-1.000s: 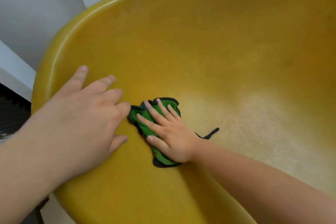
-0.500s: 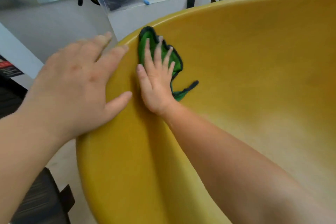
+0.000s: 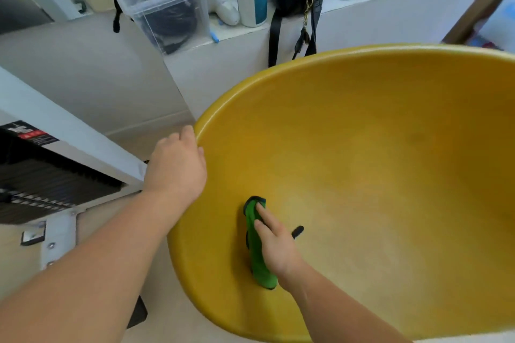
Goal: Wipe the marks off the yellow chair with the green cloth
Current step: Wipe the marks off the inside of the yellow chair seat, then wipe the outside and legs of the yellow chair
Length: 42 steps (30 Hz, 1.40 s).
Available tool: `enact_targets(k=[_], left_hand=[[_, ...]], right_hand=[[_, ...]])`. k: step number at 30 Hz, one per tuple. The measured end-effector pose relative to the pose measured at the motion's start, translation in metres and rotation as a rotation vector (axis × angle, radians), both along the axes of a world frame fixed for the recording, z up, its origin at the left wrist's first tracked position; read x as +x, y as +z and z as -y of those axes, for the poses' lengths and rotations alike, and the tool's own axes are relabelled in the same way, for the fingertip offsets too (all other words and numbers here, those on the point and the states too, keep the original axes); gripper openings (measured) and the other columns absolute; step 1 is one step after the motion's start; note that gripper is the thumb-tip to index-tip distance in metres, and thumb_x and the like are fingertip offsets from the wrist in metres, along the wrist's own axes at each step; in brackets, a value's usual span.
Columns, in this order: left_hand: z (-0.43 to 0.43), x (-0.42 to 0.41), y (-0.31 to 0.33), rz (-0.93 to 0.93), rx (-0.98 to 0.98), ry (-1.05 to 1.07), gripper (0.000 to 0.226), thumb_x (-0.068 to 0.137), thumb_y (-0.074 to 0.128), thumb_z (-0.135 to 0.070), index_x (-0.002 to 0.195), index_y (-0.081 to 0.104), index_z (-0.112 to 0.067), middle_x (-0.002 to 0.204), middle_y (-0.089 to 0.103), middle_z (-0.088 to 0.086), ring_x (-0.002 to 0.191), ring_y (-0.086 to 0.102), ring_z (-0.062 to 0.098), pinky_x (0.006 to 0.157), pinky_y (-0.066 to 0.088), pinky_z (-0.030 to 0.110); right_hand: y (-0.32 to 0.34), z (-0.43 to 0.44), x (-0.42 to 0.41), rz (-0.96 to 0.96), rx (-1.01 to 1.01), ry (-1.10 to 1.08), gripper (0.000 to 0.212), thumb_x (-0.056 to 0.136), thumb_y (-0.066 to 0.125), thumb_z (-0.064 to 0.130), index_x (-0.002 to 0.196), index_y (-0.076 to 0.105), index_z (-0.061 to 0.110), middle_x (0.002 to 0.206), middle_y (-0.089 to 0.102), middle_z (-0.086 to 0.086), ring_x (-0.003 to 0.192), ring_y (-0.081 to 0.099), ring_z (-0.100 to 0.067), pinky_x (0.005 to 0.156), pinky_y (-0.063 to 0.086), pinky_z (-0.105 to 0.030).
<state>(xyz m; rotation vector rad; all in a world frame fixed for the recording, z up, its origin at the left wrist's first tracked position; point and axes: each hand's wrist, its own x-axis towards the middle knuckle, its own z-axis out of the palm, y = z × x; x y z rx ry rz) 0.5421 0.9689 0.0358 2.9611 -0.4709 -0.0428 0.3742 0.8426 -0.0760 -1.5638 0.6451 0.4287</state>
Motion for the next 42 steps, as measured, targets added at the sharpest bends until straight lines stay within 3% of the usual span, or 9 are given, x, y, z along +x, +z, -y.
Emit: enact_targets(k=[10, 17, 21, 24, 26, 31, 36, 38, 42], left_hand=[[-0.027, -0.05, 0.018, -0.151, 0.062, 0.024, 0.032, 0.099, 0.046, -0.028, 0.123, 0.046, -0.008, 0.099, 0.06, 0.01, 0.089, 0.056, 0.026, 0.07, 0.047, 0.035], [-0.064, -0.151, 0.045, -0.362, 0.204, -0.023, 0.031, 0.095, 0.049, -0.042, 0.093, 0.026, -0.022, 0.069, 0.037, -0.008, 0.062, 0.045, 0.011, 0.054, 0.04, 0.026], [-0.079, -0.214, 0.06, -0.554, 0.173, -0.072, 0.038, 0.092, 0.053, -0.055, 0.098, 0.03, -0.026, 0.076, 0.051, -0.009, 0.062, 0.051, 0.009, 0.055, 0.048, 0.024], [-0.094, -0.235, 0.07, -0.687, 0.207, -0.215, 0.044, 0.09, 0.05, -0.064, 0.109, 0.035, -0.026, 0.085, 0.058, -0.007, 0.072, 0.057, 0.013, 0.064, 0.051, 0.029], [-0.103, -0.23, 0.077, -0.679, 0.283, -0.371, 0.044, 0.092, 0.041, -0.066, 0.112, 0.04, -0.027, 0.085, 0.059, -0.006, 0.075, 0.059, 0.016, 0.065, 0.049, 0.033], [-0.116, -0.186, 0.078, -0.604, 0.141, -0.376, 0.031, 0.099, 0.034, -0.057, 0.09, 0.045, -0.029, 0.079, 0.058, -0.009, 0.075, 0.059, 0.014, 0.065, 0.049, 0.033], [-0.13, -0.141, 0.072, -0.494, 0.007, -0.277, 0.038, 0.096, 0.043, -0.051, 0.124, 0.051, -0.026, 0.11, 0.063, -0.002, 0.099, 0.06, 0.02, 0.08, 0.052, 0.038], [-0.137, -0.125, 0.075, -0.501, 0.017, -0.269, 0.042, 0.096, 0.044, -0.051, 0.13, 0.048, -0.027, 0.119, 0.06, 0.0, 0.105, 0.058, 0.022, 0.084, 0.051, 0.039], [-0.151, -0.102, 0.086, -0.472, 0.054, -0.278, 0.045, 0.096, 0.044, -0.05, 0.135, 0.042, -0.027, 0.127, 0.054, 0.002, 0.108, 0.056, 0.024, 0.085, 0.05, 0.038]], right_hand=[[0.094, 0.007, 0.046, 0.048, -0.029, -0.199, 0.054, 0.102, 0.052, 0.043, 0.153, 0.036, 0.04, 0.147, 0.051, 0.006, 0.131, 0.052, -0.022, 0.112, 0.043, -0.048], [0.123, -0.004, 0.032, -0.027, -0.144, -0.244, 0.066, 0.103, 0.046, 0.049, 0.161, 0.018, 0.037, 0.161, 0.037, 0.005, 0.142, 0.041, -0.021, 0.106, 0.036, -0.034], [0.138, -0.008, 0.032, -0.068, -0.273, -0.264, 0.078, 0.097, 0.047, 0.063, 0.162, 0.012, 0.035, 0.163, 0.032, 0.004, 0.101, 0.055, -0.009, 0.073, 0.047, -0.024], [0.141, -0.012, 0.039, -0.144, -0.356, -0.233, 0.11, 0.07, 0.043, 0.089, 0.16, 0.006, 0.039, 0.158, 0.041, -0.003, 0.106, 0.062, -0.025, 0.086, 0.058, -0.051], [0.128, -0.014, 0.047, -0.188, -0.39, -0.232, 0.116, 0.064, 0.044, 0.089, 0.16, 0.006, 0.036, 0.158, 0.039, -0.003, 0.115, 0.063, -0.036, 0.093, 0.056, -0.056], [0.116, -0.022, 0.07, -0.234, -0.465, -0.333, 0.094, 0.083, 0.049, 0.056, 0.162, 0.008, 0.024, 0.152, 0.04, -0.007, 0.116, 0.058, -0.039, 0.091, 0.055, -0.053], [0.106, -0.03, 0.072, -0.261, -0.487, -0.363, 0.088, 0.068, 0.045, 0.051, 0.151, 0.032, 0.021, 0.106, 0.054, -0.008, 0.097, 0.066, -0.037, 0.07, 0.058, -0.046], [0.107, -0.041, 0.069, -0.281, -0.498, -0.359, 0.082, 0.068, 0.046, 0.049, 0.144, 0.037, 0.02, 0.102, 0.052, -0.008, 0.101, 0.067, -0.04, 0.067, 0.056, -0.044], [0.115, -0.071, 0.057, -0.294, -0.549, -0.251, 0.067, 0.084, 0.058, 0.044, 0.14, 0.04, 0.013, 0.12, 0.058, -0.01, 0.11, 0.061, -0.039, 0.086, 0.057, -0.051]])
